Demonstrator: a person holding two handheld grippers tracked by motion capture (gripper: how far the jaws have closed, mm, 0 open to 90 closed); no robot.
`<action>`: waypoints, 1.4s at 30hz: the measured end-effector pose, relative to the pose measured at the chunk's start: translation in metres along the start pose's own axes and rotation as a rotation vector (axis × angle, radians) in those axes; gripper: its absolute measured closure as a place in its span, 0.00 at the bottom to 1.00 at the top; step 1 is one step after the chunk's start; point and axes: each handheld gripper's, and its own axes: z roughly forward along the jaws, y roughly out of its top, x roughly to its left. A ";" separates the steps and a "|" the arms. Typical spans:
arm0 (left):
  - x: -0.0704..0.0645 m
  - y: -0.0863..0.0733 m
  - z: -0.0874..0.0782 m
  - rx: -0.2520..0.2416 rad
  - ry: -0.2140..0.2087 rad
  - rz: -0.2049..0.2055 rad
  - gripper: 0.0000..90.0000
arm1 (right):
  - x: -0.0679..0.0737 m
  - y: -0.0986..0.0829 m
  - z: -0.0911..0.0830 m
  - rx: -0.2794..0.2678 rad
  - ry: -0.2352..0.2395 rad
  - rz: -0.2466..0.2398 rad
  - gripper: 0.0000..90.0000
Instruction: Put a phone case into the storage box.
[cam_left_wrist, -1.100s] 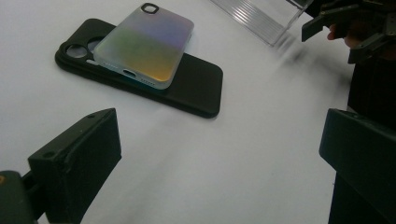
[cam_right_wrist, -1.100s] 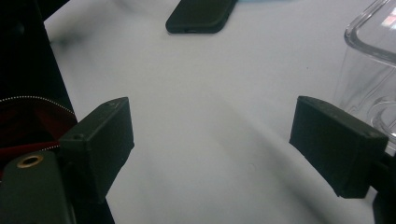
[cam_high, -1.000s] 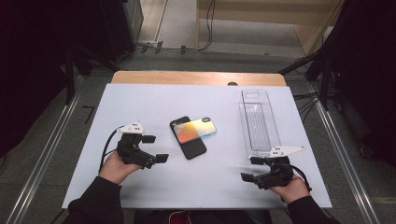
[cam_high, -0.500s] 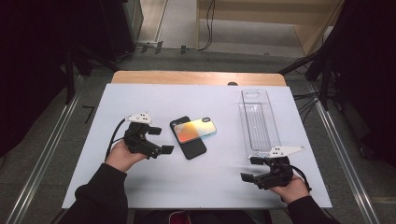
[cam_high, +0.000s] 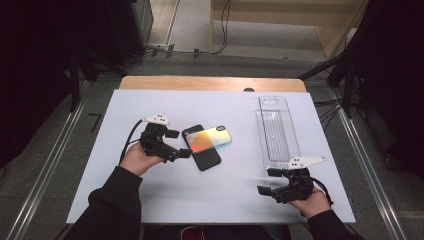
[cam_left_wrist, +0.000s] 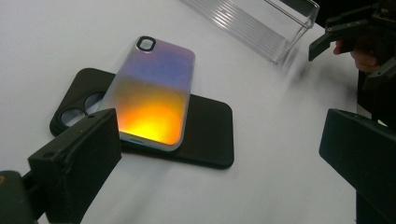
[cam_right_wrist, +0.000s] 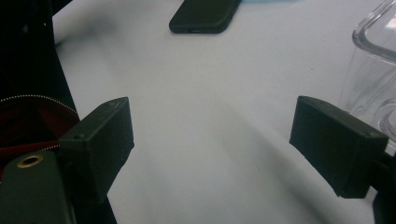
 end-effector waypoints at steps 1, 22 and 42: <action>0.000 0.000 0.000 0.000 0.000 0.000 0.00 | 0.000 0.000 0.000 0.000 0.000 0.000 0.13; 0.010 0.027 0.031 0.019 -0.005 0.016 0.00 | 0.000 0.000 0.000 -0.002 0.004 0.001 0.13; 0.021 0.050 0.068 0.028 -0.017 0.052 0.00 | 0.001 0.000 -0.001 -0.011 0.011 0.007 0.13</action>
